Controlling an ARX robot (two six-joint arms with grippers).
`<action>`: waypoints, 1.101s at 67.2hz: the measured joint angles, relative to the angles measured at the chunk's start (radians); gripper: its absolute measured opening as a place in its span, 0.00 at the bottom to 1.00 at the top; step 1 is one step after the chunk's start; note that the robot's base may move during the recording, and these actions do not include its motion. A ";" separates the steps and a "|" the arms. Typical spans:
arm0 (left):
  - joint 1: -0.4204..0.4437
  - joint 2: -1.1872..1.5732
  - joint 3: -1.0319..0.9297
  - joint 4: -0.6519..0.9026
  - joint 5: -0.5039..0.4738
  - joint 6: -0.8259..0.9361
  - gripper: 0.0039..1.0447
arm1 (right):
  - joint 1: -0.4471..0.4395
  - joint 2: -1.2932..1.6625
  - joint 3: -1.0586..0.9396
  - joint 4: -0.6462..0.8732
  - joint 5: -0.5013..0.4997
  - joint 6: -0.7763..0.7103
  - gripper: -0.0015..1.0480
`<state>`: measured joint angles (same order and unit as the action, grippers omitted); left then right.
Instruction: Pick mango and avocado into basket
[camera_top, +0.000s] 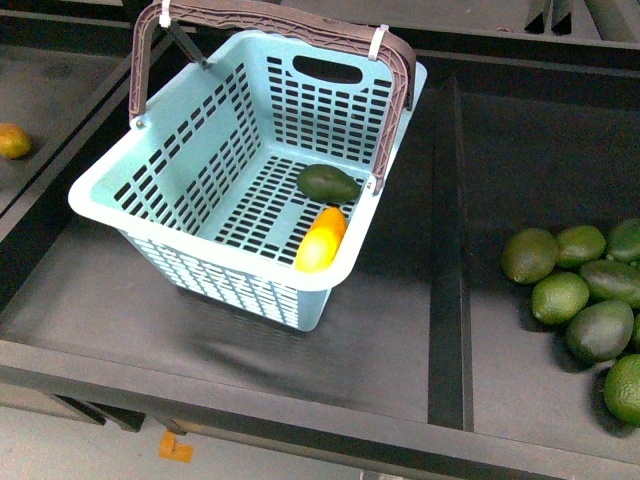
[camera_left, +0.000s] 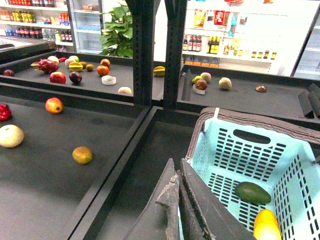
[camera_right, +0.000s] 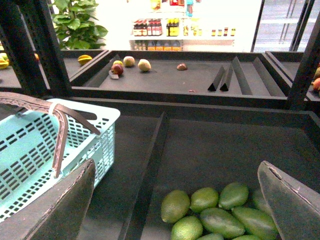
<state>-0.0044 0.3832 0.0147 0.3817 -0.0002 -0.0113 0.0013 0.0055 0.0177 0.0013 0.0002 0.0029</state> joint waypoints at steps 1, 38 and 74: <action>0.000 -0.009 0.000 -0.008 0.000 0.000 0.02 | 0.000 0.000 0.000 0.000 0.000 0.000 0.92; 0.000 -0.344 0.000 -0.368 0.000 0.000 0.02 | 0.000 0.000 0.000 0.000 0.000 0.000 0.92; 0.000 -0.377 0.000 -0.380 0.000 0.000 0.16 | 0.000 0.000 0.000 0.000 0.000 0.000 0.92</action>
<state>-0.0040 0.0063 0.0151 0.0013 -0.0006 -0.0113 0.0013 0.0051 0.0177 0.0013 0.0002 0.0029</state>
